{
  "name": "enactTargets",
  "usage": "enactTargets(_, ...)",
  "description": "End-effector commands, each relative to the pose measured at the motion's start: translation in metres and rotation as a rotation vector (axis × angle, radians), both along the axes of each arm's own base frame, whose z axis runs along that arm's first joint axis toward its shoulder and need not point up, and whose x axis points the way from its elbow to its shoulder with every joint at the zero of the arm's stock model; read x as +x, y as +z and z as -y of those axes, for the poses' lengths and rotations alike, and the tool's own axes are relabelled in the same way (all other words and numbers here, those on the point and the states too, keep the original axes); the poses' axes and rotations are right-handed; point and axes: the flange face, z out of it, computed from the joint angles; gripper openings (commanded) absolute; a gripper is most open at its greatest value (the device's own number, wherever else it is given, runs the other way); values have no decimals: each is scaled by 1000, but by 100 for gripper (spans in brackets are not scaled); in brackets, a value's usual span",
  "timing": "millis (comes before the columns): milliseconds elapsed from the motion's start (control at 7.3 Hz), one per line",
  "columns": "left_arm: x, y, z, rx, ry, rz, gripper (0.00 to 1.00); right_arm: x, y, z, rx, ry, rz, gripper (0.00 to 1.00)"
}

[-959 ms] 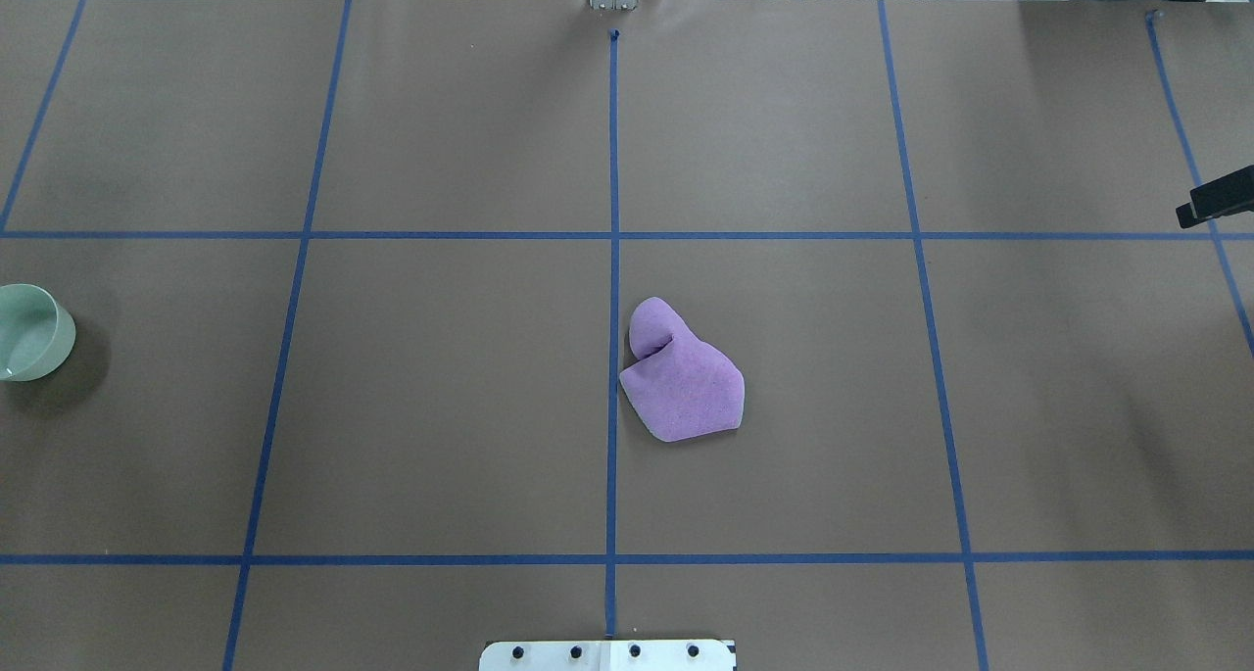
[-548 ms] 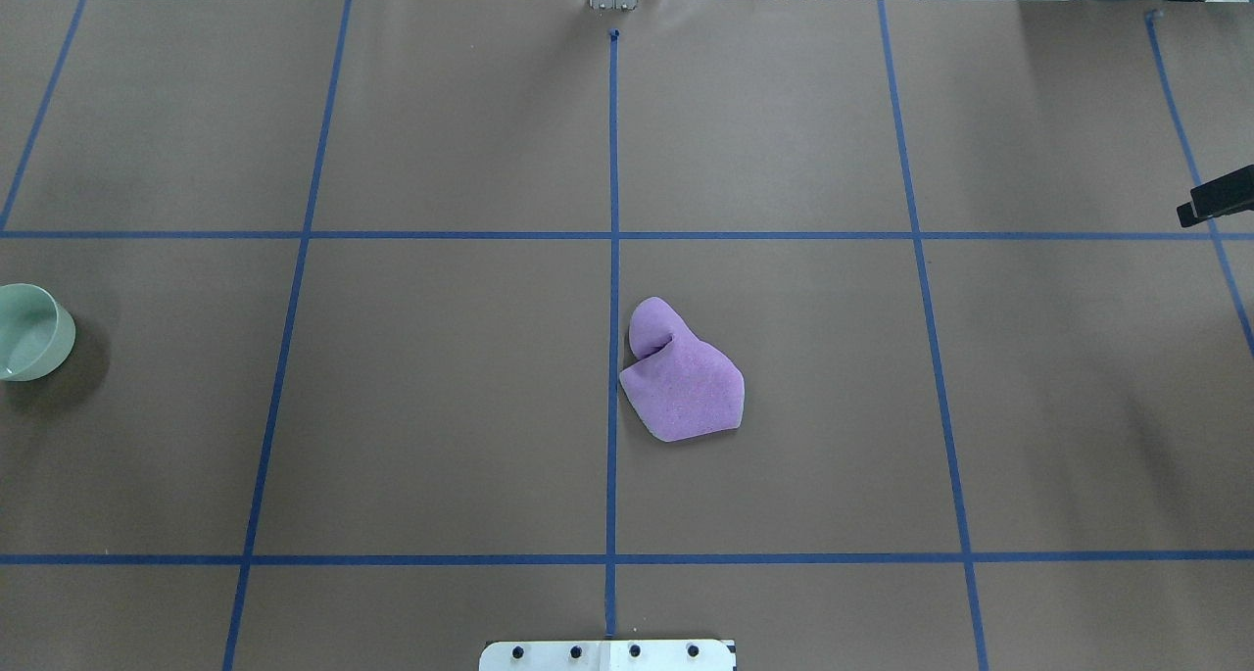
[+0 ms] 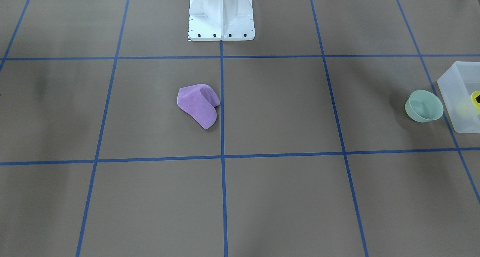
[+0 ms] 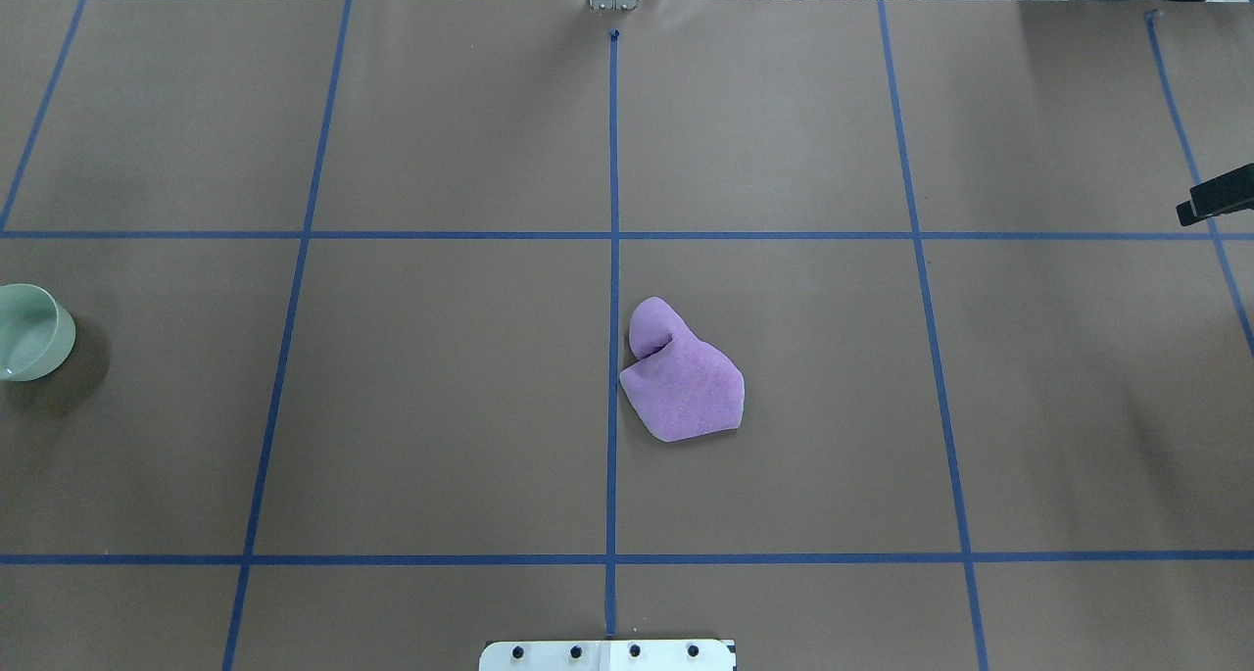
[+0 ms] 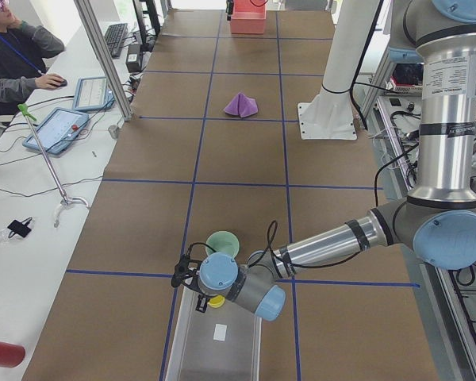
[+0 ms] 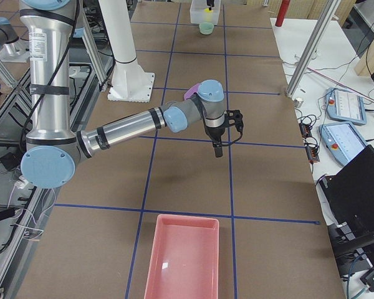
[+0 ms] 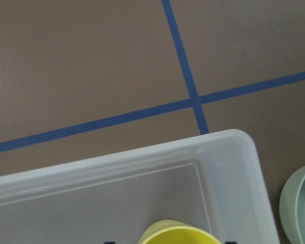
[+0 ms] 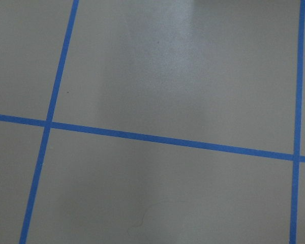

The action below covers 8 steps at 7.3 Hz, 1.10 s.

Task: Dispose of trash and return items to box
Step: 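Carry the yellow cup into the clear bin and release it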

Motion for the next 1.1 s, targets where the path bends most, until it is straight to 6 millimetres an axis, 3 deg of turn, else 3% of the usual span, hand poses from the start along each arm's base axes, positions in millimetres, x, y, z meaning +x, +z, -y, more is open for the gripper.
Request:
enactTargets(0,1,-58,22,-9,10,-34,98,0,0,0,-1,0,0,100)
enactTargets(137,-3,-96,31,-25,-7,-12,98,0,0,0,-1,0,0,100)
enactTargets(274,0,-118,41,10,-24,46,98,0,2,-1,-4,-1,0,100)
enactTargets(411,21,-133,58,73,-17,121,98,0,2,-1,-4,-1,0,100)
enactTargets(822,136,-149,61,144,189,129,98,0,3,-1,-7,-1,-1,100)
enactTargets(959,160,-148,58,147,232,128,98,0,3,0,-7,0,-2,100)
